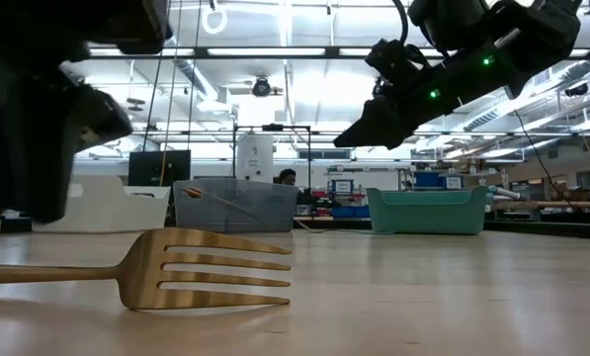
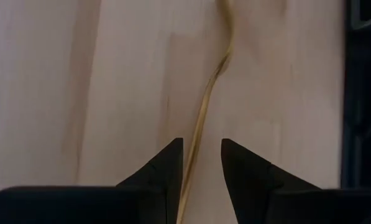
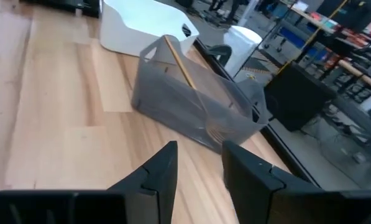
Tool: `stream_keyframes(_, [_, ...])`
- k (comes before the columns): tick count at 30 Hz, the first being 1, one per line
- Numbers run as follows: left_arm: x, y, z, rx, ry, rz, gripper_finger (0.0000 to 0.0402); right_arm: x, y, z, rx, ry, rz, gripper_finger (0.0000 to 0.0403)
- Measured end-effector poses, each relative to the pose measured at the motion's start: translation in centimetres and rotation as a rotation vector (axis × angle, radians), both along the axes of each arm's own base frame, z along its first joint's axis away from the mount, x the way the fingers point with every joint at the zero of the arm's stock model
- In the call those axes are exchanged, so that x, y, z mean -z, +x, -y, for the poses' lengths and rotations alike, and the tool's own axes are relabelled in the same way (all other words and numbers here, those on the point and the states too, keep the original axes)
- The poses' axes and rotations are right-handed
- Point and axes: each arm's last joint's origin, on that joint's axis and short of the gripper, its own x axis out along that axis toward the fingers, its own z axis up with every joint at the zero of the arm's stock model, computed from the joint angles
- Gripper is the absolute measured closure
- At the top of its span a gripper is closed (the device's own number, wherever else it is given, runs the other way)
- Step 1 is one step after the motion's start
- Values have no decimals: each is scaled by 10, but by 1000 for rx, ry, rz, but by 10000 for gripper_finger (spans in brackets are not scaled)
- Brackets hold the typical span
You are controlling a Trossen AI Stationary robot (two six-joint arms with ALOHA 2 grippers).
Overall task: Sort silverware by color (type)
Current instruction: Put the gold fork into the black bin
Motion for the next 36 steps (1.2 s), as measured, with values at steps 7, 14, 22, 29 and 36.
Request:
stream_keyframes(7, [-3, 13, 12, 63, 167, -144, 285, 0, 0, 1, -6, 18, 5, 266])
stream_keyframes(14, [-1, 17, 17, 89, 173, -208, 285, 1, 0, 0, -7, 28, -2, 266])
stream_keyframes(22, [4, 19, 19, 101, 159, -210, 285, 2, 0, 0, -7, 31, -4, 266])
stream_keyframes(29, [10, 17, 25, 142, 204, -195, 285, 2, 0, 0, -7, 31, -4, 266])
stream_keyframes(36, [17, 13, 33, 213, 278, -173, 289, 2, -1, 0, -7, 31, -7, 266])
